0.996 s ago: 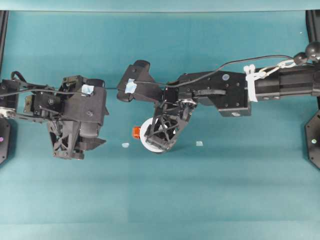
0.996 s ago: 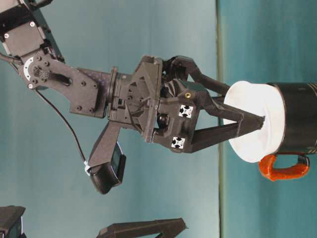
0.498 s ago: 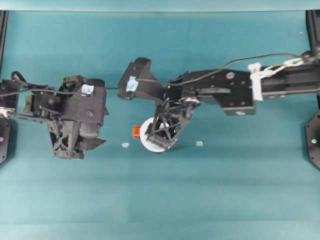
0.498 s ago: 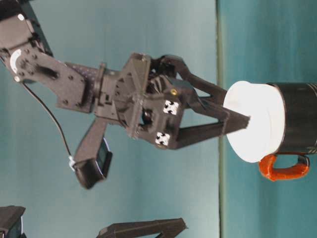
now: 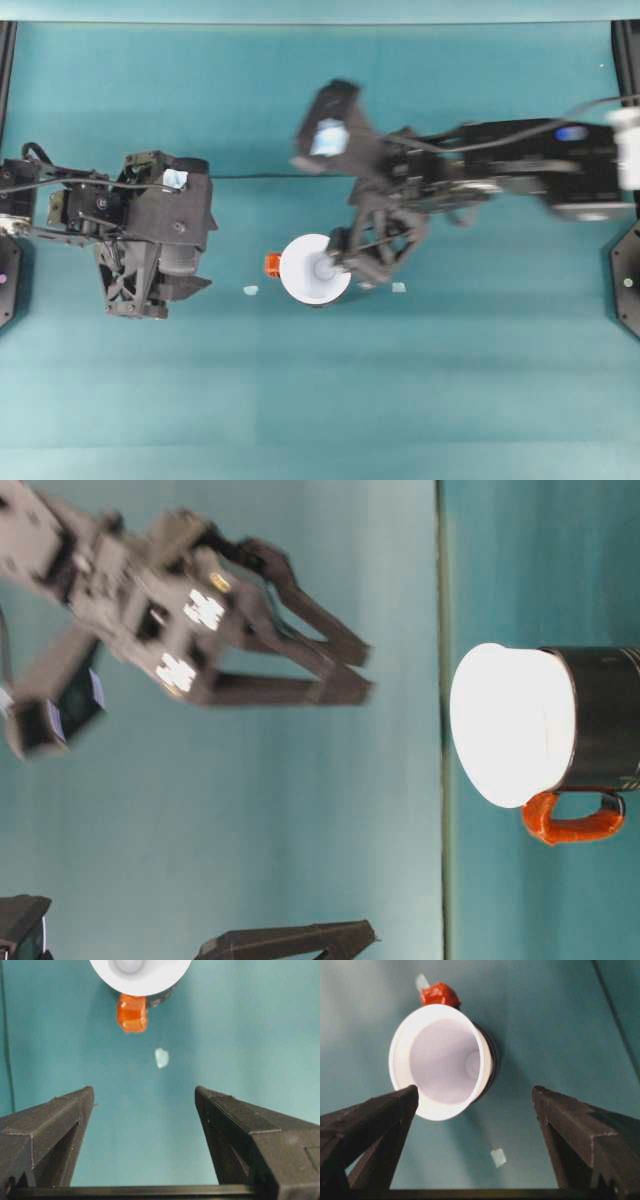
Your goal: Put the paper cup into the moved red handle cup holder.
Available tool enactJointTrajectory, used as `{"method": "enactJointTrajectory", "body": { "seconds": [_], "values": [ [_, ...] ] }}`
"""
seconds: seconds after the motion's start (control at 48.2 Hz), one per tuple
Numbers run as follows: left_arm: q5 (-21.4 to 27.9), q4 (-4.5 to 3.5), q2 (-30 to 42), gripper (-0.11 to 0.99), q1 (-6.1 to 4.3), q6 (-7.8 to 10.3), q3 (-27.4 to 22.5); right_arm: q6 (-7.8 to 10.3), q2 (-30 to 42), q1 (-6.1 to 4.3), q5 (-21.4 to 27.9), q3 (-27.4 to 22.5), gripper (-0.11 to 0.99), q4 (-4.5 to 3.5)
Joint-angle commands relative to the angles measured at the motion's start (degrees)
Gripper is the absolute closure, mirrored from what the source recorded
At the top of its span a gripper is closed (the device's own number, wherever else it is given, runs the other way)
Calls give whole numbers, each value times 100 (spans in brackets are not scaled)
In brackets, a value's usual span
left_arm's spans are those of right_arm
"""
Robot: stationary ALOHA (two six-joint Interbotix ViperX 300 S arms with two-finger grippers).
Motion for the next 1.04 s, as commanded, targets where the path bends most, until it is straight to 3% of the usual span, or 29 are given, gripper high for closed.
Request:
{"method": "enactJointTrajectory", "body": {
  "seconds": [0.0, 0.311, 0.685, 1.017],
  "values": [
    [-18, 0, -79, 0, -18, 0, -62, -35, -1274, 62, -352, 255, 7, -79],
    [-18, 18, -88, 0, -18, 0, -53, -404, -2083, 114, -1318, 1063, 7, -88],
    [-26, 0, -88, 0, -18, 9, -53, -422, -2593, 123, -1512, 1521, 7, -88],
    [-26, 0, -97, 0, -18, 9, -53, -404, -2628, 167, -1503, 1556, 7, -88]
  ]
}}
